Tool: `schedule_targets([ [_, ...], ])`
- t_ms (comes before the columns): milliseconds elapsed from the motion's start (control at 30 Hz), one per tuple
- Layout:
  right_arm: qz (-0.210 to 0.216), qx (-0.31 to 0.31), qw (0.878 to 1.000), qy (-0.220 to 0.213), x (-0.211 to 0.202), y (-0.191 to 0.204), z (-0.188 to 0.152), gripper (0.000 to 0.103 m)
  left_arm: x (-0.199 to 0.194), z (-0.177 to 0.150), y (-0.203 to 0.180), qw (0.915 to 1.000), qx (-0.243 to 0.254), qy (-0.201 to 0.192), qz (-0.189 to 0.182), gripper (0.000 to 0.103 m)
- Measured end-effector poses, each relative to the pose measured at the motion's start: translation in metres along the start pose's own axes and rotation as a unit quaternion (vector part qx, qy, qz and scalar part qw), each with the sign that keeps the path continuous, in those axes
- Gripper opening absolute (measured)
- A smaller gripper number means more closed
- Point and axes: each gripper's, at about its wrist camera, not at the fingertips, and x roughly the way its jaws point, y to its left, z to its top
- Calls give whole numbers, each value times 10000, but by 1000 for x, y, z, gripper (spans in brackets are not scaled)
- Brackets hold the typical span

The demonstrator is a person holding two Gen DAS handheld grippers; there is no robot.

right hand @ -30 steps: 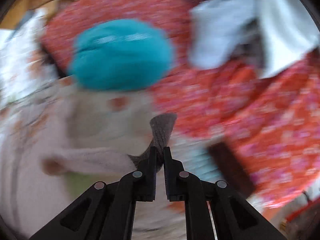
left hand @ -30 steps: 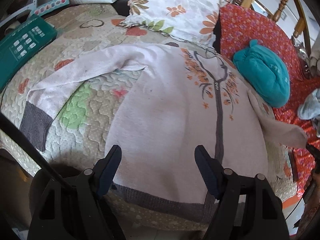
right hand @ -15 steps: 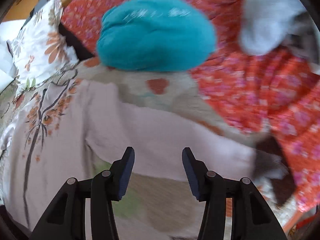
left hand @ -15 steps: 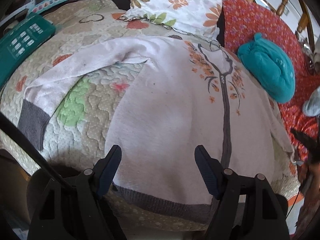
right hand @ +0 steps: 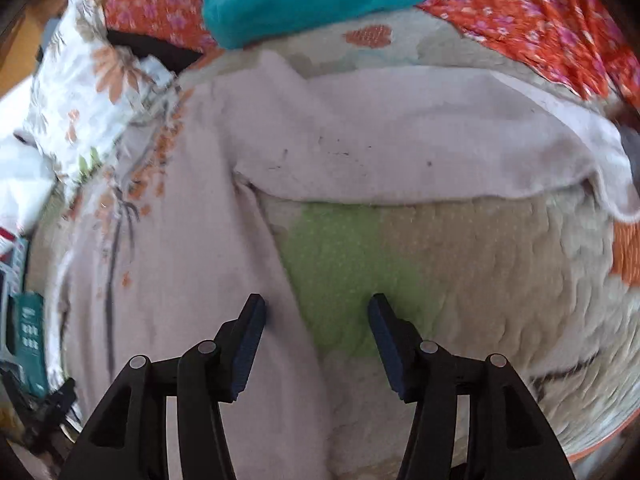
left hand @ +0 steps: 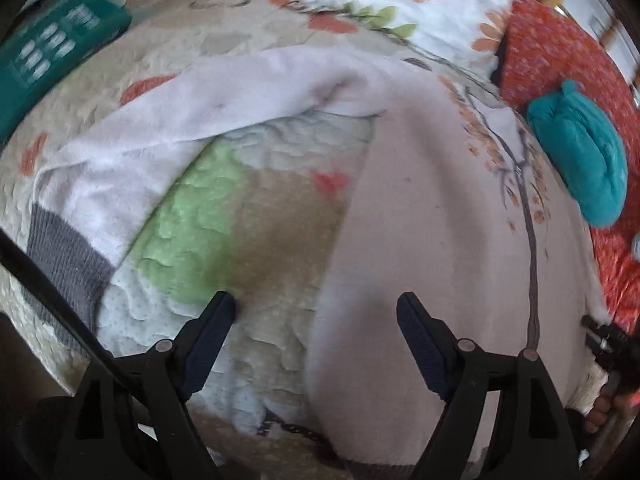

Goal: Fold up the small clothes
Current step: 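Fold the sleeve across the sweater body with the right gripper and release, then grasp the grey cuff of the other sleeve with the right gripper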

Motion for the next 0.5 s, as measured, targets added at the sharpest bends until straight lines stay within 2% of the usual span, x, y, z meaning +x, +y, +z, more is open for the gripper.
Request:
schedule_targets([
  [67,402,63,9990,178,-2,6,-10,63,2,-8,-10,9991,183,95,-375,82],
  [133,446,-89,9987,217,-6,14,-22,69,1,-20,-22,9967,307,207,-718,80],
  [167,489,-169,9983,273,-8,18,-31,71,-1,-27,-30,9973,469,132,-554,76],
  [233,935,-106,9939,581,-8,21,-49,71,-3,-37,-41,9969,759,101,-201,58],
  [267,1123,-34,9908,751,-4,23,-58,71,-4,-41,-46,9960,891,107,29,43],
  [300,1224,-13,9889,844,-4,26,-70,71,-6,-44,-47,9954,943,98,140,31],
  [333,1171,-130,9896,831,-5,31,-79,70,-9,-44,-49,9951,965,99,199,24],
  [367,1039,-419,9904,805,-8,41,-90,61,-11,-44,-51,9950,972,126,207,4],
  [400,908,-623,9908,782,-9,48,-96,44,-12,-45,-52,9949,973,177,180,5],
  [433,752,-856,9904,787,-11,56,-104,33,-14,-46,-51,9950,959,213,167,5],
  [467,773,-954,9884,889,-10,58,-109,10,-17,-48,-54,9949,964,247,192,5],
  [500,792,-943,9882,915,-12,57,-112,10,-19,-52,-55,9947,971,274,194,5],
])
